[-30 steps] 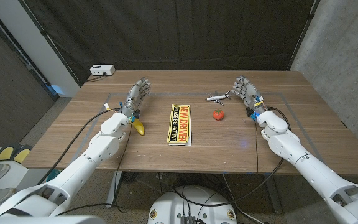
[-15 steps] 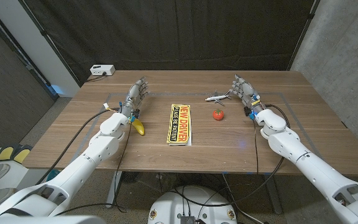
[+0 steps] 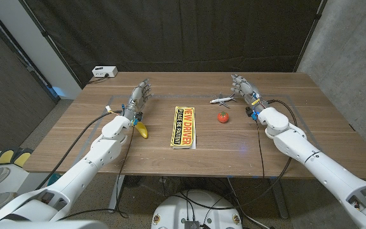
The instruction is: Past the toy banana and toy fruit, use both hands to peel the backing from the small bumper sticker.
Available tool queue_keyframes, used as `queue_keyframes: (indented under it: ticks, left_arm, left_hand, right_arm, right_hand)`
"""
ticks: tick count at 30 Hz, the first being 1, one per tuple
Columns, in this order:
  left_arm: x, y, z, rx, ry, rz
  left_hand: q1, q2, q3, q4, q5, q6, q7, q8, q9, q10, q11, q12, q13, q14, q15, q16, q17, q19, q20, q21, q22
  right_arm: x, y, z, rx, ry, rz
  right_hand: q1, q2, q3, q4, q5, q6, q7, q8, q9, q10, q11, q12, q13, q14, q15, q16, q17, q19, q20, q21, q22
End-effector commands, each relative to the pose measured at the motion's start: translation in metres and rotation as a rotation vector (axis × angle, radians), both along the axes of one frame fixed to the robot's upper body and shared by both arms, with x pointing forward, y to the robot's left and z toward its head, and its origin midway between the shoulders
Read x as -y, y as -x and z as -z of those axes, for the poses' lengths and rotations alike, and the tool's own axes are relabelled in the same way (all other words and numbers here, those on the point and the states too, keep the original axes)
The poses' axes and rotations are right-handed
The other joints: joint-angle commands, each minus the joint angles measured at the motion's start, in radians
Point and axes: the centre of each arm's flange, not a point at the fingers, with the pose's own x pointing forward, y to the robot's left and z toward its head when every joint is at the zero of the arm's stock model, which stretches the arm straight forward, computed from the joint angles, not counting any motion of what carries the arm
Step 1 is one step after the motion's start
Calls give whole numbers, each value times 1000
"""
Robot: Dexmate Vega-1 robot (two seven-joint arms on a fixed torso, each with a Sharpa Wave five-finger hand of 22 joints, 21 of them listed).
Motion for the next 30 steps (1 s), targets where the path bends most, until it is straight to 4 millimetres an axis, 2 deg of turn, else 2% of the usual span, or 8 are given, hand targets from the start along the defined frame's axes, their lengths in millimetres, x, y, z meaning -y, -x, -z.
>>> queue_keyframes:
  ticks: [1,3,8,23,26,30]
  left_arm:
    - [2,0,0,-7,-10,12]
    - [2,0,0,-6,-10,14]
    - [2,1,1,-5,-9,13]
    - [4,4,0,-2,-15,11]
    - [4,5,0,-3,-14,10]
    - [4,5,1,-5,-14,9]
  left_hand:
    - [-5,-6,1,-4,1,4,9,8,3,5,8,1,-1,4,9,4,3,-6,2,-2,5]
    - [-6,-6,1,-5,1,5,12,9,3,8,10,2,-1,4,10,4,3,-6,2,-2,5]
    - [-7,-6,1,-5,1,8,13,10,3,11,14,2,-2,5,10,5,3,-5,2,-2,5]
    - [-9,-7,0,-6,1,10,14,10,3,13,18,2,-4,5,10,6,2,-4,2,-2,6]
    - [-9,-7,0,-6,1,10,14,10,3,13,17,2,-4,6,11,6,2,-4,2,-2,6]
    - [-10,-7,0,-7,1,10,14,10,3,13,16,2,-5,7,13,7,2,-4,2,-3,6]
  right_arm:
    - [-24,21,-20,83,185,66]
    - [-27,23,-23,87,210,81]
    - [-35,29,-26,96,282,109]
    - [-66,37,-37,128,492,165]
    - [-73,38,-38,134,536,175]
    - [-82,40,-40,151,592,203]
  right_hand:
    - [19,-4,4,-12,7,-1,-9,5,1,-4,-12,1,-1,-2,-4,-1,-2,7,-2,-4,2]
    - [24,-5,5,-15,7,-10,-13,1,1,-4,-20,2,-1,-1,-6,-1,-3,9,-2,-6,2]
    - [28,-6,6,-17,7,-11,-13,1,1,0,-21,3,-2,0,-8,-1,-5,9,-2,-8,2]
    - [37,-7,7,-18,5,15,-16,9,1,5,-4,7,-4,-4,-10,-3,-7,1,1,-21,2]
    - [38,-7,6,-17,4,25,-18,12,1,9,-1,9,-4,-5,-22,-3,-8,2,0,-23,2]
    - [46,-5,9,-20,4,35,-6,14,1,14,11,10,-5,0,-31,-2,-10,7,-4,-25,2]
